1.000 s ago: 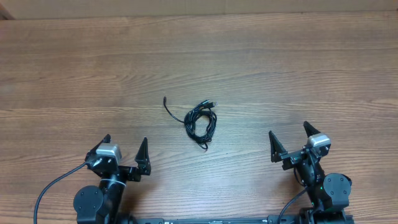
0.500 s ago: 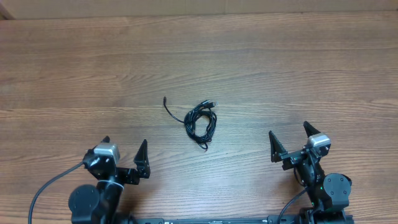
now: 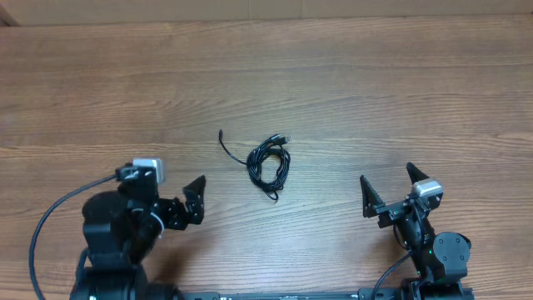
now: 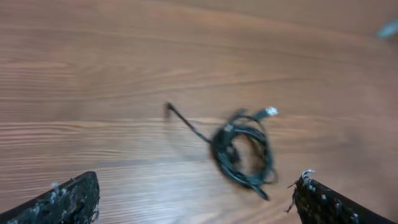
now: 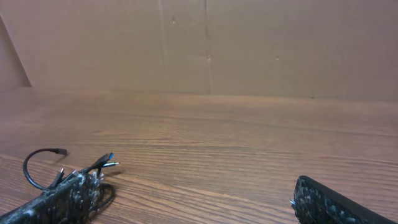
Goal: Untangle cables
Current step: 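Move the left gripper forward toward the black cable bundle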
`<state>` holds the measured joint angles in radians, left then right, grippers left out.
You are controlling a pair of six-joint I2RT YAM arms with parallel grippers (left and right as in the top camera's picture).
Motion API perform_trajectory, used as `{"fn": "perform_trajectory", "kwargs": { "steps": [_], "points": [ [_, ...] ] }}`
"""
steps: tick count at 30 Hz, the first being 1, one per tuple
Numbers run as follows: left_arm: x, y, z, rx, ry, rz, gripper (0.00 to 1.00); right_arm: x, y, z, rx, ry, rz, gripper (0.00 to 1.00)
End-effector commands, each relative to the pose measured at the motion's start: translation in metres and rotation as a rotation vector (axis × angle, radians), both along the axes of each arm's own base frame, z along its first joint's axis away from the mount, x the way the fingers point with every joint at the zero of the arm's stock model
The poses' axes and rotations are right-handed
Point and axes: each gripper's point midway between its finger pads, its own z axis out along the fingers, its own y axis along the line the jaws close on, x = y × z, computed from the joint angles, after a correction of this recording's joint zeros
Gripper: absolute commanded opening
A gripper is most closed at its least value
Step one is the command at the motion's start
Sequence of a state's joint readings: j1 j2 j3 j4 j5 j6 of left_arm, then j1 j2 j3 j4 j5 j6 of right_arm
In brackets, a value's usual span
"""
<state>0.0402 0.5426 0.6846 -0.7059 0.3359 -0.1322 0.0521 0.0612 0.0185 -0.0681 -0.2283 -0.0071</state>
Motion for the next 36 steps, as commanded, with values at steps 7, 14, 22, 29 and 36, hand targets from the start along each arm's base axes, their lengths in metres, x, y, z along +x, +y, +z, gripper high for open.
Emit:
{"fn": "perform_trajectory", "kwargs": {
  "steps": [7,14,22,29,36],
  "points": [
    [-0.008,-0.051,0.003,-0.221,0.100,-0.266,0.99,0.001,-0.001,-0.004,0.003,0.005,-0.005,1.00],
    [-0.013,-0.065,0.004,-0.366,0.183,-0.300,1.00,0.001,-0.001,-0.004,0.003,0.005,-0.004,1.00],
    [-0.002,-0.033,0.000,-0.309,0.253,-0.045,0.98,0.001,-0.001,-0.004,0.003,0.005,-0.005,1.00],
    [-0.006,0.001,0.023,-0.172,0.286,0.132,0.98,0.001,-0.001,-0.004,0.003,0.005,-0.005,1.00],
    [-0.014,0.007,0.023,-0.143,0.321,0.168,0.97,0.001,-0.001,-0.004,0.003,0.005,-0.005,1.00]
  ]
}}
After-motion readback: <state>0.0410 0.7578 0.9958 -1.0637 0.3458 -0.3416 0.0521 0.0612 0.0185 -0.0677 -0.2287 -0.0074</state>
